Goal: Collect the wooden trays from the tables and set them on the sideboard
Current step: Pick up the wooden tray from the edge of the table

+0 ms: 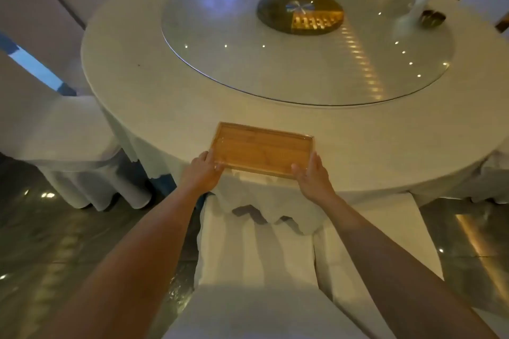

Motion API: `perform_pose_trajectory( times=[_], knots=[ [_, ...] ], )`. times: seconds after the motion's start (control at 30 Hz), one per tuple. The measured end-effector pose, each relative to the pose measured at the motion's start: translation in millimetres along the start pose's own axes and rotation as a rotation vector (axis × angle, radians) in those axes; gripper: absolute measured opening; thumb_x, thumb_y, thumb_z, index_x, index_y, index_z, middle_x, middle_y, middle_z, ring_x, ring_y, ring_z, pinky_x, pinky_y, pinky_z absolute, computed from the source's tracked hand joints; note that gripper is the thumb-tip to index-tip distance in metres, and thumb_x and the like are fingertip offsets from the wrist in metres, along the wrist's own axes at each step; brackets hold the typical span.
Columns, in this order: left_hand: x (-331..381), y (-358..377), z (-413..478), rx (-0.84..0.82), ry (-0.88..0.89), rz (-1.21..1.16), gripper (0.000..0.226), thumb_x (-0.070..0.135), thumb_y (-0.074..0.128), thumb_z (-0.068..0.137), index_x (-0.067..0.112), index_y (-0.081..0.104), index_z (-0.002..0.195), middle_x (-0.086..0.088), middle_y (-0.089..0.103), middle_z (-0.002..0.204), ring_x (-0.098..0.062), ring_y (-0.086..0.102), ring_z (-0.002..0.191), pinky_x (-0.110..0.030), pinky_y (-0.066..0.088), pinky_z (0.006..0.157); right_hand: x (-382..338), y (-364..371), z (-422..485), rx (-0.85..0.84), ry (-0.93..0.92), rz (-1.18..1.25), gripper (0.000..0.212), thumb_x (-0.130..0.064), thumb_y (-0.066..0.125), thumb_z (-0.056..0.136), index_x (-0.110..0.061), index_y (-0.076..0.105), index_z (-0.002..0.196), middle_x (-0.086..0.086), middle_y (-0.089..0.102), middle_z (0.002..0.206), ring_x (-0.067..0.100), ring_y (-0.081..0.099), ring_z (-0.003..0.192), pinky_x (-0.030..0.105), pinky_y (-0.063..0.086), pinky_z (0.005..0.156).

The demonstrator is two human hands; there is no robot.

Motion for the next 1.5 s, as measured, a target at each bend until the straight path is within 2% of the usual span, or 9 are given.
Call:
perform_pose_trajectory(
  times=[0.37,0.47,0.73,0.87,1.0,1.13,1.3,1.37,1.5],
  knots=[
    [16.0,-1.8,50.4,-0.016,-0.197,-0.273,0.045,0.027,0.042,0.095,-0.003,0.042,0.128,-0.024,0.05,0.131,-0.038,0.049,0.119,-0.045,0.041,0.1,1.9,10.4,38.1,-0.02,0.265,0.246,0.079,-0.043,0.039,0.094,-0.008,-0.005,0.149,0.014,0.009,0.159,0.034,0.013,0.144,0.043,0.02,0.115],
    [22.1,-1.1,58.0,0.023,-0.324,-0.325,0.044,0.023,0.044,0.094,-0.004,0.039,0.128,-0.024,0.048,0.131,-0.039,0.047,0.119,-0.042,0.04,0.096,-1.4,15.2,43.0,-0.005,0.312,0.262,0.08,-0.04,0.044,0.093,-0.007,-0.002,0.149,0.014,0.011,0.158,0.035,0.013,0.144,0.044,0.022,0.114],
    [14.0,2.2,70.0,-0.068,-0.523,-0.302,0.076,0.039,0.071,0.073,0.006,0.038,0.133,-0.016,0.043,0.135,-0.033,0.042,0.125,-0.045,0.038,0.106,0.0,20.0,47.9,0.108,0.46,0.272,0.064,-0.025,0.048,0.087,0.0,0.023,0.141,0.017,0.032,0.146,0.038,0.031,0.13,0.045,0.036,0.106],
    [5.7,10.1,63.1,-0.017,-0.57,-0.255,0.049,0.035,0.05,0.089,0.005,0.046,0.127,-0.017,0.044,0.134,-0.034,0.046,0.119,-0.043,0.041,0.102,5.6,19.6,48.8,0.135,0.569,0.293,0.053,-0.02,0.049,0.087,-0.002,0.035,0.134,0.016,0.033,0.141,0.035,0.034,0.126,0.041,0.038,0.099],
    [-2.6,10.3,49.6,0.031,-0.546,-0.211,0.046,0.034,0.036,0.096,0.001,0.045,0.128,-0.019,0.044,0.134,-0.035,0.049,0.116,-0.041,0.042,0.096,3.4,25.6,44.2,0.113,0.605,0.263,0.043,-0.024,0.052,0.085,-0.004,0.049,0.124,0.016,0.035,0.136,0.033,0.036,0.121,0.037,0.038,0.086],
    [-20.6,7.7,24.4,0.096,-0.538,-0.255,0.044,0.028,0.033,0.098,-0.001,0.037,0.129,-0.022,0.046,0.132,-0.038,0.047,0.12,-0.045,0.041,0.096,-7.8,36.0,36.6,0.095,0.618,0.267,0.054,-0.03,0.059,0.081,-0.007,0.044,0.128,0.015,0.043,0.135,0.032,0.038,0.123,0.039,0.04,0.091],
    [-59.0,-10.4,-6.3,0.168,-0.399,-0.298,0.028,0.021,0.034,0.096,-0.001,0.04,0.113,-0.021,0.055,0.106,-0.039,0.058,0.102,-0.043,0.046,0.081,-35.0,57.4,27.4,0.086,0.52,0.29,0.055,-0.034,0.058,0.086,-0.005,0.04,0.129,0.018,0.051,0.131,0.036,0.04,0.123,0.036,0.038,0.084],
    [-77.4,-19.3,-19.1,0.19,-0.349,-0.297,0.032,0.02,0.031,0.097,-0.005,0.038,0.116,-0.019,0.05,0.099,-0.037,0.058,0.094,-0.045,0.047,0.077,-49.4,68.1,19.3,0.095,0.48,0.308,0.054,-0.033,0.058,0.087,-0.003,0.039,0.128,0.019,0.052,0.13,0.038,0.044,0.123,0.04,0.042,0.091],
    [-130.5,-44.6,-42.8,0.29,-0.357,-0.36,0.023,0.028,0.027,0.098,0.006,0.034,0.101,-0.01,0.051,0.088,-0.028,0.054,0.075,-0.033,0.04,0.059,-96.2,95.2,-1.3,0.137,0.33,0.351,0.048,-0.027,0.055,0.09,0.001,0.037,0.125,0.022,0.052,0.129,0.039,0.052,0.116,0.041,0.044,0.09]
  ],
)
Point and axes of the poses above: each hand's wrist, its own z-axis towards the middle knuckle, its own y-axis out of the palm, x = y × z, the point moved 1 cm from there along z, towards the middle knuckle
